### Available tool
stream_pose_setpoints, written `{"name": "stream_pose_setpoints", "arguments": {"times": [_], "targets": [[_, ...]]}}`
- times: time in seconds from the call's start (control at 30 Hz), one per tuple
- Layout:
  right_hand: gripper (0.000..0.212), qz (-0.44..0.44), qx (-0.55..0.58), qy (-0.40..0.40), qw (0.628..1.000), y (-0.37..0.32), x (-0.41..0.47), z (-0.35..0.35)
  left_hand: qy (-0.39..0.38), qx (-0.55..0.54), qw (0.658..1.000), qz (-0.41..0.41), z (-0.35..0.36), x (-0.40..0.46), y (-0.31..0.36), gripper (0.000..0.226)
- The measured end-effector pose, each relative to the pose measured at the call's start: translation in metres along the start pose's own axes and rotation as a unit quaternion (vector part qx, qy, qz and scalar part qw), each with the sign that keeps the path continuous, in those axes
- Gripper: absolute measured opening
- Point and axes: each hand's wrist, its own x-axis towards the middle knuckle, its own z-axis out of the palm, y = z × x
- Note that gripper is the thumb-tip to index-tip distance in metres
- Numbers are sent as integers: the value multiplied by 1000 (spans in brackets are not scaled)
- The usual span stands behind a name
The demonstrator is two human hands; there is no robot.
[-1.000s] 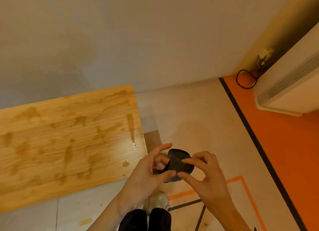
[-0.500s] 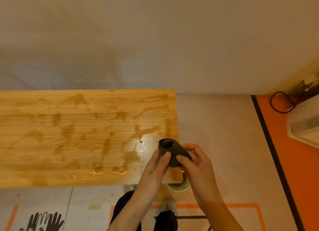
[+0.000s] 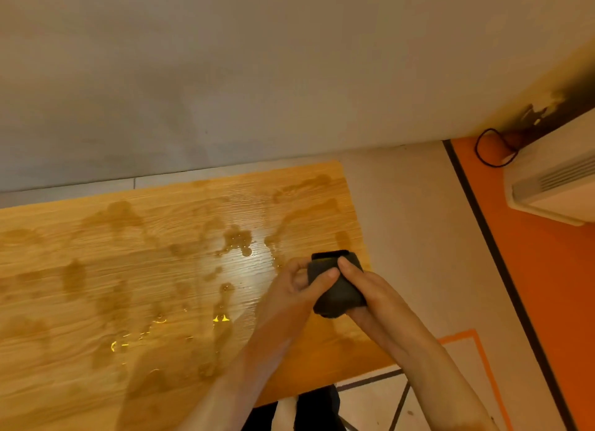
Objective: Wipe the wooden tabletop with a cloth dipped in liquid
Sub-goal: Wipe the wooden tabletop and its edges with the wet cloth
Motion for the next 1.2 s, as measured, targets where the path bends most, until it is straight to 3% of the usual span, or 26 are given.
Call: {"name": "stream_pose_setpoints", "arguments": {"times": [0.13, 0.23, 0.3, 0.37, 0.43, 0.53, 0.67, 0.87, 0.93, 1.03, 1.1, 1.13, 1.2], "targets": [[30, -58, -122, 78, 988, -19, 23, -2, 1, 189, 981, 47, -11, 30, 7, 12], [17, -187, -175, 182, 949, -40, 56, -8, 36, 313, 939, 139, -45, 53, 8, 32], [27, -295, -244, 230, 895, -53, 92, -14, 100, 411, 880, 217, -78, 75, 4, 44], [40, -365, -359, 254, 820, -61, 136, -21, 160, 491, 822, 241, -110, 94, -2, 53], [51, -378, -474, 257, 753, -62, 177, -26, 203, 542, 777, 247, -133, 104, -4, 54], [58, -359, -597, 229, 680, -52, 212, -33, 229, 575, 748, 237, -150, 110, -10, 56], [72, -313, -573, 227, 723, -42, 208, -30, 240, 597, 724, 249, -152, 112, -19, 57], [51, -280, -582, 339, 684, -37, 237, 7, 252, 612, 708, 246, -153, 117, -20, 56], [53, -269, -631, 314, 656, -21, 240, 37, 256, 616, 704, 244, -152, 117, -20, 56], [55, -298, -690, 173, 637, 2, 238, 83, 261, 629, 693, 238, -151, 116, -23, 56], [54, -311, -711, 111, 621, -8, 238, 72, 261, 631, 690, 239, -151, 116, -23, 57], [54, -321, -703, 118, 623, -16, 236, 54, 259, 631, 690, 240, -150, 116, -23, 57], [51, -328, -640, 191, 669, -32, 232, 8, 258, 626, 696, 240, -150, 116, -24, 56]]}}
